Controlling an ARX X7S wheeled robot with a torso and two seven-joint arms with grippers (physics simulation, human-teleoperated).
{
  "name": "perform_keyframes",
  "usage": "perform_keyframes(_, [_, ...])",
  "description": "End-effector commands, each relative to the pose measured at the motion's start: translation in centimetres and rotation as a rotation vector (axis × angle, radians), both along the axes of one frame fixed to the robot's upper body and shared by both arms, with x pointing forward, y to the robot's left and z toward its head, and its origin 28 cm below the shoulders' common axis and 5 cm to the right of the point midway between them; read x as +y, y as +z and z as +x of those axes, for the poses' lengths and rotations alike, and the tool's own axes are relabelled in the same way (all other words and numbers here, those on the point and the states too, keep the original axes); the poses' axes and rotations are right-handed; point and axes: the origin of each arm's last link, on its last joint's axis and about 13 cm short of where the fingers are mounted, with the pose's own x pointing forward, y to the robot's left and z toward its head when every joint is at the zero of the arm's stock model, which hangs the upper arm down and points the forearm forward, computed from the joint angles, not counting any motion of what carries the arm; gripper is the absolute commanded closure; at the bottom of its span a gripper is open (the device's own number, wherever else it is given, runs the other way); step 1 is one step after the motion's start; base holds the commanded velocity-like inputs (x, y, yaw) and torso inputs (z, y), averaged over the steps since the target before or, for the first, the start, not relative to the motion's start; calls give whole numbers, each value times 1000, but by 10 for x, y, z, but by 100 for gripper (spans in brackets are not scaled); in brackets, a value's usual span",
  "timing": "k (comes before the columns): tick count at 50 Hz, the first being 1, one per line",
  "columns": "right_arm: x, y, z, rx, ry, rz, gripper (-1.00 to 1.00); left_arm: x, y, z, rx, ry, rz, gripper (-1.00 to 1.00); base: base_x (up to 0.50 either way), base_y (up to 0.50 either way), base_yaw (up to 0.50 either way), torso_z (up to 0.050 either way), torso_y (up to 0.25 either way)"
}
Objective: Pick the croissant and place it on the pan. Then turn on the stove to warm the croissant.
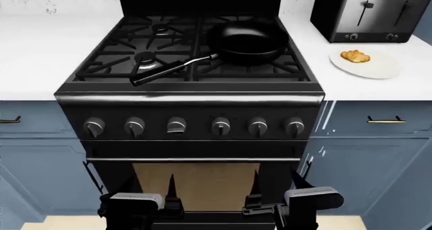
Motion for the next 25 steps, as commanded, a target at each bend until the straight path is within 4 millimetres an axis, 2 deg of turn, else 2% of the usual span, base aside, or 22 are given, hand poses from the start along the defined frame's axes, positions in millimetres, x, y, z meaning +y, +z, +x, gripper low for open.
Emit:
perform_keyframes(1, [0,1,-1,-6,25,27,-100,1,0,-1,1,-16,-11,-100,0,0,0,50,0])
perform_keyframes(12, [0,3,2,7,17,67,-100,0,1,0,6,-19,-31,-100,0,0,0,50,0])
perform_keyframes(13, [-1,3,1,10,18,74,-100,-3,1,1,21,19,14,-100,0,-273,0,20,0])
perform_keyframes(18, [-1,3,1,13,15,84,-100,-5,1,2,84,27,17,-100,-20,-500,0,0,0])
perform_keyframes(21, [-2,3,1,13,12,84,-100,-6,-1,3,50,81,86,-100,-51,-500,0,0,0])
perform_keyframes(25, [-2,3,1,14,10,82,-100,-6,-1,3,46,78,88,-100,-49,-500,0,0,0])
